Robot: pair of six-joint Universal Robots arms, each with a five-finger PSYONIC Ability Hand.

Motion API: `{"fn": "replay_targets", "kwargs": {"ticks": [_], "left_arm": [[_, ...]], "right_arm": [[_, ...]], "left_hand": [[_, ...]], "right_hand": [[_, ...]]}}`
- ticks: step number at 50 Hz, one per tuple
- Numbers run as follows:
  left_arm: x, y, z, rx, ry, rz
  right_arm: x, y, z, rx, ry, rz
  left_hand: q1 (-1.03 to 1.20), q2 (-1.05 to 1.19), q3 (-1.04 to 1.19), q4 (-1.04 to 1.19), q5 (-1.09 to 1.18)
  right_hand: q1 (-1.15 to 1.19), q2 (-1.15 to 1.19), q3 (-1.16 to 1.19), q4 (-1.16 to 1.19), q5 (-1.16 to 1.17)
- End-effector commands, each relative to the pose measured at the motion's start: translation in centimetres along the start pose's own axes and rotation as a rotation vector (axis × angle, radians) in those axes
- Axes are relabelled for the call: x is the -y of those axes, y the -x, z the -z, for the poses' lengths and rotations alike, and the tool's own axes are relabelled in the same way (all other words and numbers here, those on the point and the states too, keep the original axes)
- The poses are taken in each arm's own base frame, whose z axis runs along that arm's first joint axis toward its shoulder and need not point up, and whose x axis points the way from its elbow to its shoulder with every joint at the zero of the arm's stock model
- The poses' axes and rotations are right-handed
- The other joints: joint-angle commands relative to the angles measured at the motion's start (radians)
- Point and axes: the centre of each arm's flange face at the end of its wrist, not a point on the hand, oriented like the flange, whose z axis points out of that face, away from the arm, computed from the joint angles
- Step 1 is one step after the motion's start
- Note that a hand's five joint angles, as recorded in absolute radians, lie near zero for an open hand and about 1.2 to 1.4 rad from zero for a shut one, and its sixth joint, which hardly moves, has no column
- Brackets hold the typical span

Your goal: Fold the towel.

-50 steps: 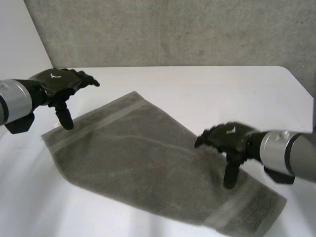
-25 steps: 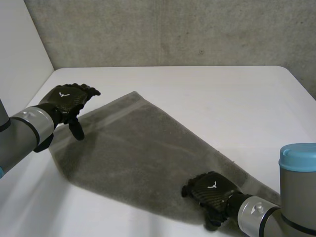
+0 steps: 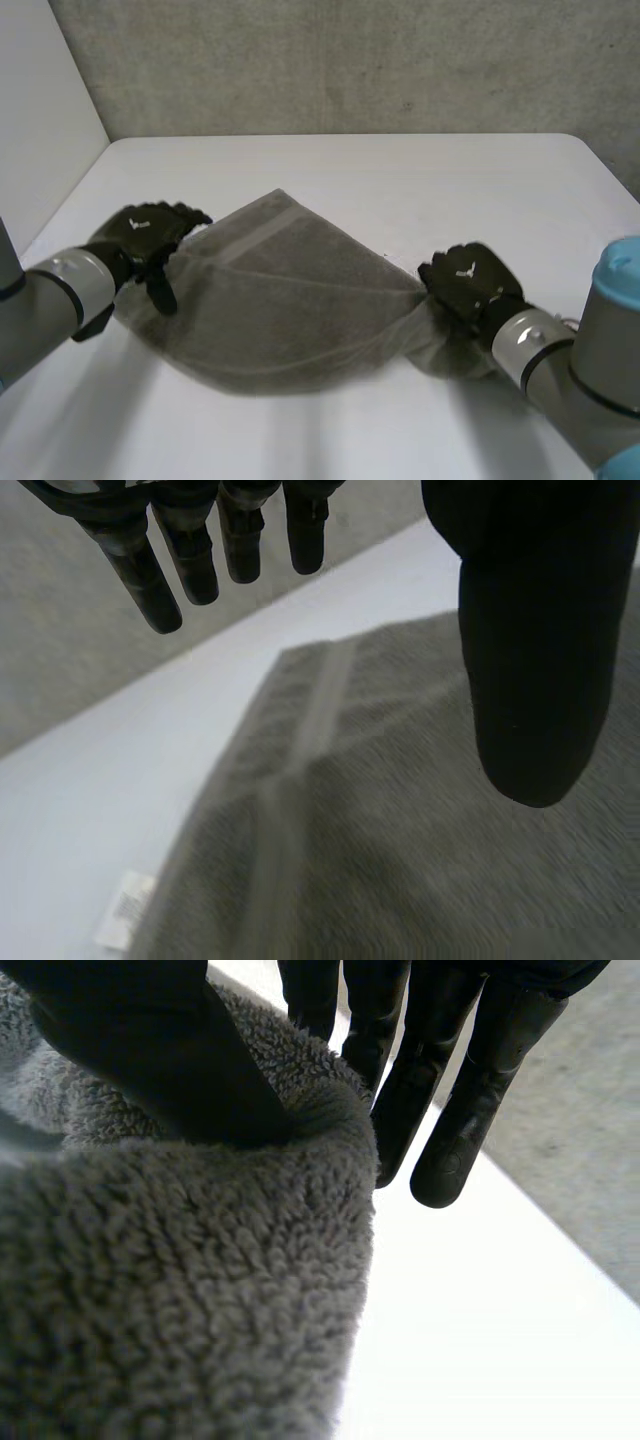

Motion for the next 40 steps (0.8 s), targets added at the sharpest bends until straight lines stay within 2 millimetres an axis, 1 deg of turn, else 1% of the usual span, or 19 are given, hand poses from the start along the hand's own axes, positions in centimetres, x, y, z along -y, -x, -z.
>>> {"fn": "replay_targets", "kwargs": {"ticks": [1, 4, 5, 6, 7, 9, 11, 13, 14, 16, 22, 24, 30, 38, 40], "left_arm": [[-2.2, -1.5, 0.4, -0.058, 0.066, 0.012], [-2.6, -1.7, 0.4, -0.067, 0.071, 0.014], [-3.0, -1.8, 0.2, -0.068, 0.075, 0.015], [-3.0, -1.8, 0.1, -0.068, 0.076, 0.015], [-3.4, -1.8, -0.2, -0.068, 0.079, 0.016], [-3.9, -2.1, -0.8, -0.074, 0.071, 0.011], [-4.2, -2.3, -1.1, -0.079, 0.069, 0.008], [-4.8, -2.5, -1.7, -0.085, 0.074, 0.006], [-4.8, -2.5, -1.7, -0.085, 0.074, 0.006], [-5.6, -2.6, -2.2, -0.092, 0.093, 0.011], [-6.3, -3.0, -2.5, -0.105, 0.112, 0.013], [-6.5, -3.3, -2.6, -0.112, 0.112, 0.009], [-6.6, -3.3, -2.9, -0.108, 0.103, 0.005], [-6.4, -2.2, -3.7, -0.064, 0.039, -0.009], [-6.7, -1.5, -4.0, -0.046, 0.04, -0.025]], "right_arm": [[0.8, -3.6, -1.5, -0.094, -0.026, -0.017], [0.8, -4.6, -2.2, -0.113, -0.031, -0.023], [0.3, -5.0, -2.6, -0.12, -0.018, -0.031], [0.3, -5.0, -2.6, -0.12, -0.018, -0.031], [-0.2, -5.5, -3.0, -0.129, -0.001, -0.038], [-1.1, -6.2, -3.6, -0.144, 0.023, -0.052], [-1.6, -6.5, -3.8, -0.144, 0.031, -0.059], [-1.8, -6.8, -3.9, -0.146, 0.033, -0.062], [-1.8, -6.8, -3.9, -0.146, 0.033, -0.062], [-2.1, -7.0, -4.1, -0.145, 0.037, -0.066], [-2.3, -7.1, -4.1, -0.144, 0.044, -0.07], [-2.6, -6.9, -4.1, -0.137, 0.054, -0.074], [-2.9, -6.6, -4.1, -0.129, 0.065, -0.077], [-3.0, -6.4, -4.0, -0.122, 0.068, -0.076], [-3.1, -6.3, -4.0, -0.121, 0.069, -0.077]], "left_hand": [[0.052, 0.047, 0.047, 0.047, 0.03], [0.078, 0.073, 0.073, 0.074, 0.056], [0.111, 0.105, 0.105, 0.106, 0.088], [0.111, 0.106, 0.105, 0.106, 0.088], [0.128, 0.123, 0.123, 0.124, 0.106], [0.231, 0.225, 0.225, 0.226, 0.208], [0.249, 0.244, 0.243, 0.244, 0.226], [0.293, 0.287, 0.287, 0.288, 0.27], [0.293, 0.288, 0.287, 0.288, 0.27], [0.363, 0.358, 0.357, 0.358, 0.34], [0.407, 0.402, 0.402, 0.403, 0.385], [0.466, 0.461, 0.46, 0.461, 0.443], [0.466, 0.461, 0.461, 0.461, 0.444], [0.425, 0.42, 0.42, 0.42, 0.403], [0.39, 0.385, 0.385, 0.385, 0.368]], "right_hand": [[0.479, 0.229, 0.218, 0.209, 0.238], [0.479, 0.229, 0.218, 0.209, 0.238], [0.479, 0.229, 0.218, 0.209, 0.238], [0.479, 0.229, 0.218, 0.209, 0.238], [0.479, 0.229, 0.218, 0.209, 0.238], [0.479, 0.229, 0.218, 0.209, 0.238], [0.479, 0.229, 0.218, 0.209, 0.238], [0.479, 0.229, 0.218, 0.209, 0.238], [0.479, 0.229, 0.218, 0.209, 0.238], [0.479, 0.229, 0.218, 0.209, 0.238], [0.479, 0.229, 0.218, 0.209, 0.238], [0.479, 0.229, 0.218, 0.209, 0.238], [0.479, 0.229, 0.218, 0.209, 0.238], [0.479, 0.229, 0.218, 0.209, 0.238], [0.479, 0.229, 0.218, 0.209, 0.238]]}}
